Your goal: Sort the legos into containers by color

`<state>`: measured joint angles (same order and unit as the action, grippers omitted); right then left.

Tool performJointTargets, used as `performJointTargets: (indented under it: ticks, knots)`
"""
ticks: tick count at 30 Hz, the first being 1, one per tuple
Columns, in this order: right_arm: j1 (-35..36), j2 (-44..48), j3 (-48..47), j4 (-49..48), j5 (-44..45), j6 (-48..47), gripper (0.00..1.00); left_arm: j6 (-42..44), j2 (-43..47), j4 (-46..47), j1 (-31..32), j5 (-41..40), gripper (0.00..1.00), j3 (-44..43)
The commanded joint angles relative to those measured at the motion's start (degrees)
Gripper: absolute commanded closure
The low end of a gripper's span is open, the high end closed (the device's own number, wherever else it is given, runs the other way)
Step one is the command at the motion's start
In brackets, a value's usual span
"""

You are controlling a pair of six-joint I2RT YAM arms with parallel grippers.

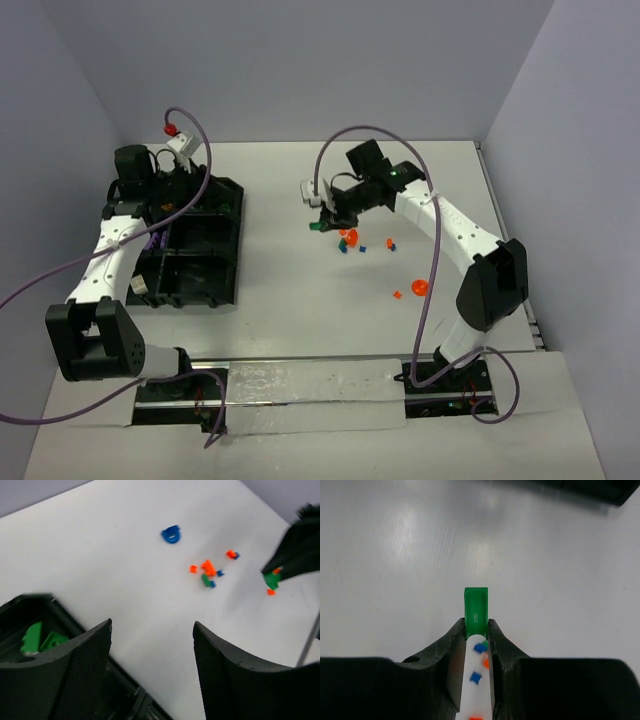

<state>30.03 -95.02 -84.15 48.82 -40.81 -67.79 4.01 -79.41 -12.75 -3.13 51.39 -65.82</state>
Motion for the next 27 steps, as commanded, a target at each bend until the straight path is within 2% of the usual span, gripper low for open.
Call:
performJointTargets:
  ticks: [1, 10, 12, 16, 17, 19, 23, 27]
  knots:
    - [-0.24, -4.53, -9.53, -0.2, -12.26, 18.72, 1.0, 3.84, 2.96, 4.81, 4.27, 11.79, 0.28, 0.4]
    - [0.93, -6.8, -16.14, -5.45, -11.62, 27.76, 1.0, 17.18, 1.78, -5.34, 14.37, 15.12, 0.25, -3.01]
    - [1.41, -7.52, -17.91, -4.9, -10.67, 28.8, 1.0, 23.34, 1.3, -8.76, 15.9, 16.17, 0.26, -3.49]
    - [2.33, -7.38, -18.48, -5.4, -9.71, 29.65, 1.0, 35.15, -1.46, -20.66, 17.54, 17.51, 0.27, -7.78]
    - [2.54, -7.31, -18.19, -5.46, -9.53, 29.63, 1.0, 35.76, -2.49, -23.59, 17.58, 17.55, 0.27, -9.13]
    - [3.21, -6.55, -17.5, -6.21, -9.19, 29.37, 1.0, 43.37, -5.48, -30.73, 17.98, 17.8, 0.32, -12.93]
    - [4.76, -4.63, -15.53, -7.04, -8.01, 27.78, 1.0, 46.16, -9.23, -35.65, 18.24, 18.87, 0.37, -17.17]
    - [5.3, -4.39, -15.43, -7.34, -7.8, 28.25, 1.0, 40.25, -8.21, -28.96, 19.05, 15.49, 0.38, -15.56]
